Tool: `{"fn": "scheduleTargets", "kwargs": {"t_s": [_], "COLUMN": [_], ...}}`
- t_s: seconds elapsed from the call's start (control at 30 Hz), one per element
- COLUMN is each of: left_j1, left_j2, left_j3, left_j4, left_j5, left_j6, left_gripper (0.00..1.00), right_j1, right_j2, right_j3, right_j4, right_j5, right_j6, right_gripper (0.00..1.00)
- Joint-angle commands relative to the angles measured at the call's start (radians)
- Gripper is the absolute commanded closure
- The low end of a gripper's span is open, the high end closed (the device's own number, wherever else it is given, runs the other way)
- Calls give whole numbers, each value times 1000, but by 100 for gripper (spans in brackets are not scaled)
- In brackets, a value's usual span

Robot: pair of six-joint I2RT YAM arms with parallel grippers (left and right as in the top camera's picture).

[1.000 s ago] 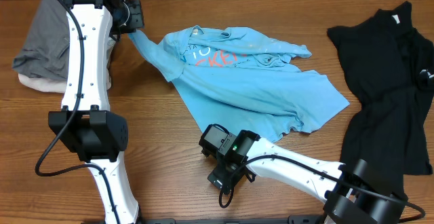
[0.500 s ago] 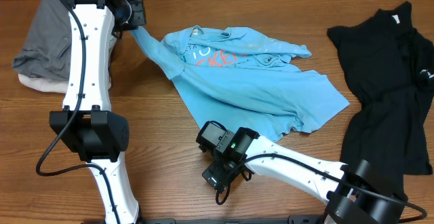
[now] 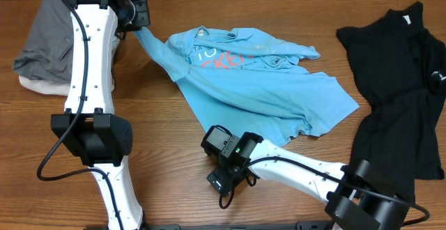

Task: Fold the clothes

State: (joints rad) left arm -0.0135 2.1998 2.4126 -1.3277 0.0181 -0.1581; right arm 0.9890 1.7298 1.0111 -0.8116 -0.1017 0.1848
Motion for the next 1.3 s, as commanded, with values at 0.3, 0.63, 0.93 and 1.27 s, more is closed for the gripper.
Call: {"fn": "scheduleTargets", "kwargs": {"t_s": [0.3, 0.63, 0.93, 1.27], "left_j1": [-10, -10, 8, 15], "left_j2": [3, 3, 3, -35], "left_j3": [-3, -3, -3, -1], "left_j4": [-1, -6, -11, -94], "left_j5": [3, -4, -8, -77], "left_j6": [2, 6, 24, 24], "left_gripper": [96, 96, 96, 96], "right_j1": [-3, -27, -171, -364], "right_j2": [114, 116, 76, -174], "right_j3": [-43, -43, 52, 277], "right_j4": [93, 50, -104, -266], "right_j5": [125, 190, 64, 67], "right_j6": [7, 30, 105, 148], "right_gripper": [19, 78, 96, 96]}}
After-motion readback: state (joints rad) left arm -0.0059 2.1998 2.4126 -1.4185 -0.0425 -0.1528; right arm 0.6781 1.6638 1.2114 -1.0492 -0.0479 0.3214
